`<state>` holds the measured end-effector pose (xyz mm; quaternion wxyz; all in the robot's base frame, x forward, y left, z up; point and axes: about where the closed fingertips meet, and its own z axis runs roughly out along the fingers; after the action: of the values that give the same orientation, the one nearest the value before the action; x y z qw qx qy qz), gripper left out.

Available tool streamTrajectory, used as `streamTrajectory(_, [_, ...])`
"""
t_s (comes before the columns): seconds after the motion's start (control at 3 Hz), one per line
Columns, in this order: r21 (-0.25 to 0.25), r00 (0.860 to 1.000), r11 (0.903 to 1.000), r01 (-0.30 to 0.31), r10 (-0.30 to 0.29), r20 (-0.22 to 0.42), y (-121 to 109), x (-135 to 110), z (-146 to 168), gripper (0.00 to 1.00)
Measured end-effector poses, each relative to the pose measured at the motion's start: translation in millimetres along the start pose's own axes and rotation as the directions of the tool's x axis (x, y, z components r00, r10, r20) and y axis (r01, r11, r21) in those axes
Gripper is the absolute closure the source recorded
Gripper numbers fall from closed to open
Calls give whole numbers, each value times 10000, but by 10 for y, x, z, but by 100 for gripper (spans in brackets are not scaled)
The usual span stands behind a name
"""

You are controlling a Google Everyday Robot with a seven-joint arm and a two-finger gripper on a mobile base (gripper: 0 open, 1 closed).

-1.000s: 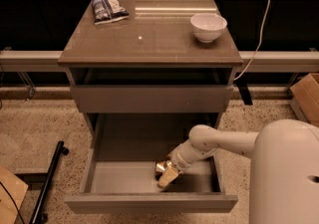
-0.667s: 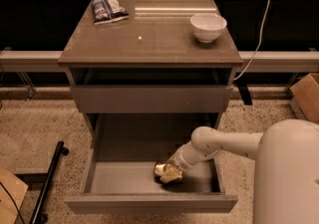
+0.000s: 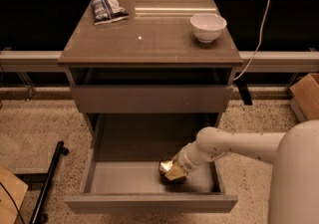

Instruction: Pick orange can from middle drawer and place on counter

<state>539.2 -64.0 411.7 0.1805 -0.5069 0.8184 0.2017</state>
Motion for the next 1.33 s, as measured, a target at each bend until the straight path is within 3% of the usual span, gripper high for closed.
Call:
streamTrajectory(0.33, [247,9986,9997,54,-67,531,155,-132,-653,100])
streamTrajectory(0.67, [1020,9913,9932,570,-684,1123,212,-406,-1759,100])
streamTrajectory(1.0, [2333,9772,9576,1691,-1937,866,142,-842,-2913,100])
streamTrajectory(1.33, [3658,9506,8861,2845,-3102,121,-47,-1375,-3995,100])
